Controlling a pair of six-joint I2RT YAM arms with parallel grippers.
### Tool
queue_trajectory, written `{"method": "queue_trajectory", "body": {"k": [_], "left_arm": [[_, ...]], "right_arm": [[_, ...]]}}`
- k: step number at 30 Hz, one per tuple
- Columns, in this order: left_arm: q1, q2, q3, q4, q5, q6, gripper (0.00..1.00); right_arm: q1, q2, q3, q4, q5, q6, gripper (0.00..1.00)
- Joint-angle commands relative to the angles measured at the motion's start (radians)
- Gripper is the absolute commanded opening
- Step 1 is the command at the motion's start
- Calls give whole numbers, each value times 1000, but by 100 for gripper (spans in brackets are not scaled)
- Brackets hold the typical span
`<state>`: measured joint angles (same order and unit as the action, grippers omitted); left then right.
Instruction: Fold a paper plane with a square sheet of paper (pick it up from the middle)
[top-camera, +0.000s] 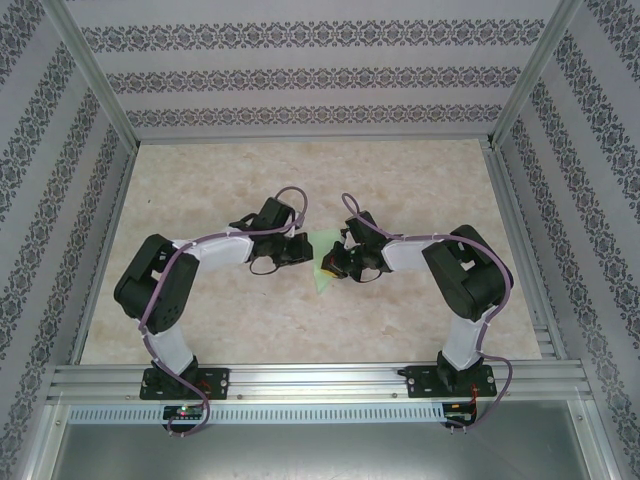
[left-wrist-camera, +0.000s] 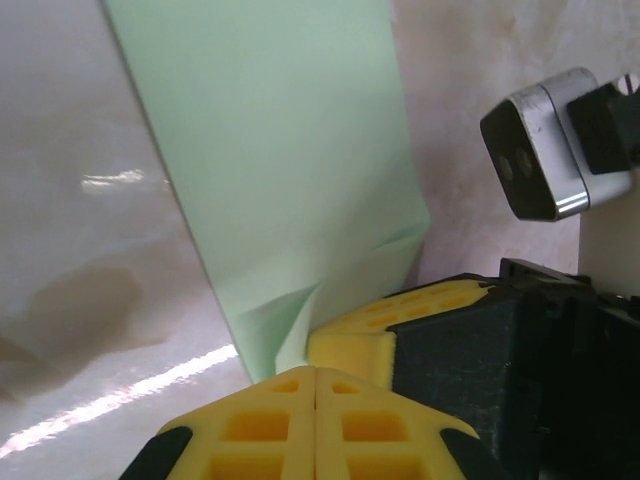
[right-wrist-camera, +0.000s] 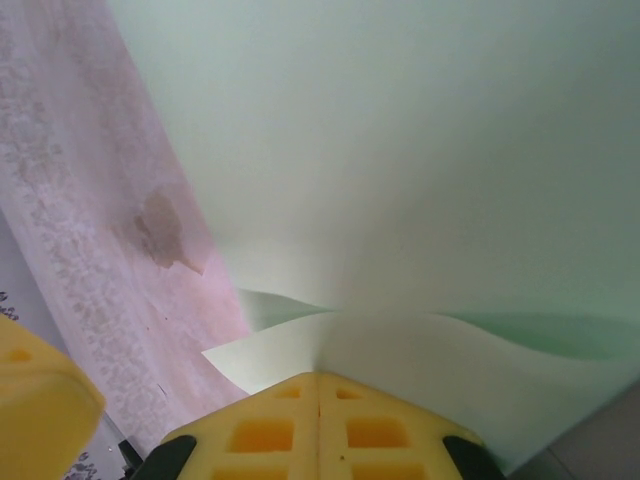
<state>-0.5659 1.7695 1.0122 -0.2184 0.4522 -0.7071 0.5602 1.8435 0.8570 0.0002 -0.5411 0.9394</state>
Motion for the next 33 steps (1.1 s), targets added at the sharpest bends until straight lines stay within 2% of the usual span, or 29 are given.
{"method": "queue_trajectory", "body": {"k": [1,25,33], "left_arm": [[-24,29,3,44,33,-11,5],[-48,143,57,-21,-40,-5,1],[-55,152,56,-108,-116,18,0]], "right_arm": [[-9,46,-34,-76,61,-17,0],[-14,30,-40,-50,40,-22,0],[-31,-56,-54,-9,31,-54,0]]}}
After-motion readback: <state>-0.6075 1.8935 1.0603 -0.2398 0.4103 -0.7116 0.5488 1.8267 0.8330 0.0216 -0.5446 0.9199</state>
